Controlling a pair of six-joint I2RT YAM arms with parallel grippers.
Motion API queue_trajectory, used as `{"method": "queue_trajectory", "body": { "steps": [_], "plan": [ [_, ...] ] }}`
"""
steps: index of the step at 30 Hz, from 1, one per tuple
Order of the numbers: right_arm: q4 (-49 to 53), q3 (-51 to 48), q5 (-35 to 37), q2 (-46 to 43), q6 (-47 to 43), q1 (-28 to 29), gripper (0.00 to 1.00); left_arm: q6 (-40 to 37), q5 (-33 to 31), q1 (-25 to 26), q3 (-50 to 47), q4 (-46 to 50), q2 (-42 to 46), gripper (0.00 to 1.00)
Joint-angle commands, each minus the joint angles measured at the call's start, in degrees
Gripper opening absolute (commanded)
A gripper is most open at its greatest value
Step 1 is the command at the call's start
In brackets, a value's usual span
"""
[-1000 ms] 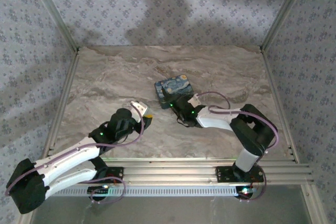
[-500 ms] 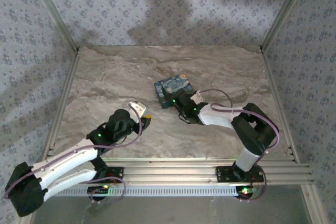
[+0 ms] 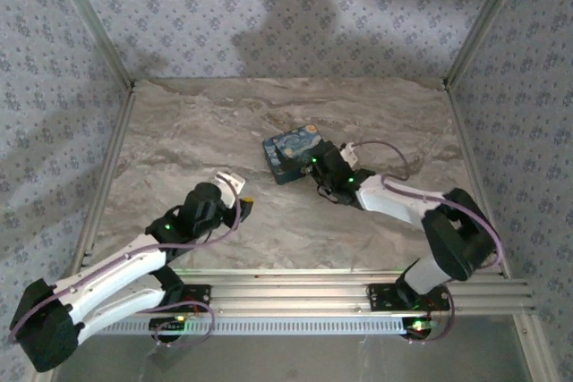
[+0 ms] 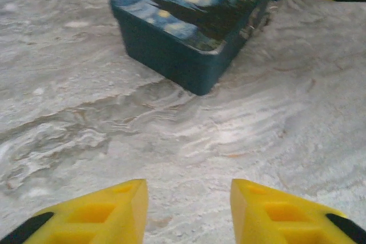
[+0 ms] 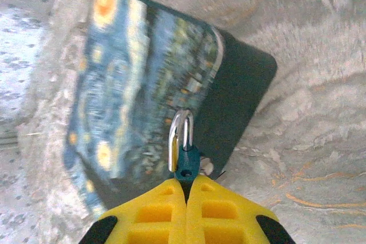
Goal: Unlock the padlock with the key
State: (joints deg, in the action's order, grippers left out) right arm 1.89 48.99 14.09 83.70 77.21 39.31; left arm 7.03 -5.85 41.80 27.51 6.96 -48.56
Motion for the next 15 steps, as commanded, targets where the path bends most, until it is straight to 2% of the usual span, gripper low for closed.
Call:
{"method": "queue_trajectory", "body": {
  "steps": [1,2,3,6,8,13,15],
  "plan": [
    [8.25,-0.94,-6.57,-6.63,-11.26,-1.42,0.0,2.99,-3.26,-3.27,6.22,7.55,-0.53,0.58],
    [8.72,-1.2,-8.33,-7.66,-13.04,-1.51,0.0,3.52,-3.99,-4.29,7.13,8.77,-0.62,0.84],
    [8.74,-2.01,-11.92,-9.08,-15.76,-1.35,0.0,4.02,-4.3,-5.64,8.11,10.23,-0.73,0.98],
    [9.27,-3.55,-18.99,-10.73,-19.92,0.81,0.0,4.89,-3.32,-9.6,10.44,13.55,-0.67,0.98],
    [9.73,-3.51,-20.25,-9.94,-22.2,4.49,0.0,5.98,-1.99,-12.31,11.46,14.74,-0.58,0.98],
    [4.5,-0.95,-25.87,-0.44,-26.46,13.4,0.0,11.58,1.04,-19.19,13.07,16.93,-1.52,0.98],
    [-1.44,-0.6,-31.47,3.95,-26.11,14.89,0.0,12.55,3.23,-21.29,13.27,17.97,-2.13,0.98]
  ]
}}
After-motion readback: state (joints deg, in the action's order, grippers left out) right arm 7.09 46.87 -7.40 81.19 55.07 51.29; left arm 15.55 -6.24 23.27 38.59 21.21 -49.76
